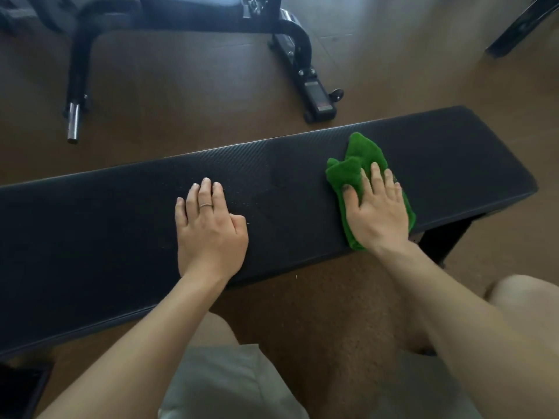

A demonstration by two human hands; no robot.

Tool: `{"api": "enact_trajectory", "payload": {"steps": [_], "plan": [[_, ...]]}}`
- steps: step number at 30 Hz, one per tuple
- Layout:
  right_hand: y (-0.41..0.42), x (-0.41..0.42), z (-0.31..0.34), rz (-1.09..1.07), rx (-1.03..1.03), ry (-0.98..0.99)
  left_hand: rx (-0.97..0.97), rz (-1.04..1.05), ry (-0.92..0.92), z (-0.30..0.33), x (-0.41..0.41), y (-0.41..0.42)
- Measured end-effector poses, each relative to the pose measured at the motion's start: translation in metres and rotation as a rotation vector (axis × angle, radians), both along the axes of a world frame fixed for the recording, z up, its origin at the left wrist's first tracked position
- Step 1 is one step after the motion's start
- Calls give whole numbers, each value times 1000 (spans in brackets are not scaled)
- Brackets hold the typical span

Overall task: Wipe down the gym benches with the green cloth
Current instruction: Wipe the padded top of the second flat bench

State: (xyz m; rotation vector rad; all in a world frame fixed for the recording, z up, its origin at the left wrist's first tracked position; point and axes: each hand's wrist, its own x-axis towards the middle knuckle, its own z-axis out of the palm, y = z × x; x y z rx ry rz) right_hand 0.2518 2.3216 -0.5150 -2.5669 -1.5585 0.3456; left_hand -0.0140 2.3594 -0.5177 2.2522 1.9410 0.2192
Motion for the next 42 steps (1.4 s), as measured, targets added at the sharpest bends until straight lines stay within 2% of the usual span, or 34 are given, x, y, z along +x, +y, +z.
{"api": "enact_trajectory", "payload": {"steps": [2, 6, 8, 11, 16, 18, 20, 23, 25, 27, 30, 33, 35, 38, 42], "plan": [[-1, -47, -2, 36, 35, 14, -3, 1, 9, -1, -1, 0], [-15, -128, -6, 300, 108, 55, 4, -32, 25, -5, -3, 2], [-21, -131, -7, 386, 117, 81, 11, -36, 28, -7, -5, 1], [-22, -88, -9, 478, 85, 1, 18, -32, 24, -8, -3, 1], [-12, 14, -7, 101, 93, -22, 27, -29, 21, -9, -3, 0], [-14, 0, -9, -22, 124, -24, 19, -27, 20, -9, -2, 0], [-22, -46, -14, -83, 254, -40, 22, -23, 21, -9, -2, 1], [-35, -118, -23, 74, 448, 30, 29, -23, 21, -8, -2, 0], [-38, -140, -26, 171, 504, 83, 31, -34, 20, -10, -2, -1], [-38, -130, -28, 302, 499, 85, 40, -32, 19, -11, -4, 0], [-44, -67, -33, 467, 432, -30, 42, -16, 8, -10, -4, 0], [-52, 22, -32, 337, 429, -89, 40, -1, 1, -10, -1, 0], [-56, 43, -32, 265, 476, -93, 49, 11, 14, -10, 1, 0], [-49, -14, -37, 110, 576, -82, 59, 11, 23, -8, 3, 0], [-36, -116, -27, 213, 479, 53, 65, 5, 43, -9, 4, 0]]}}
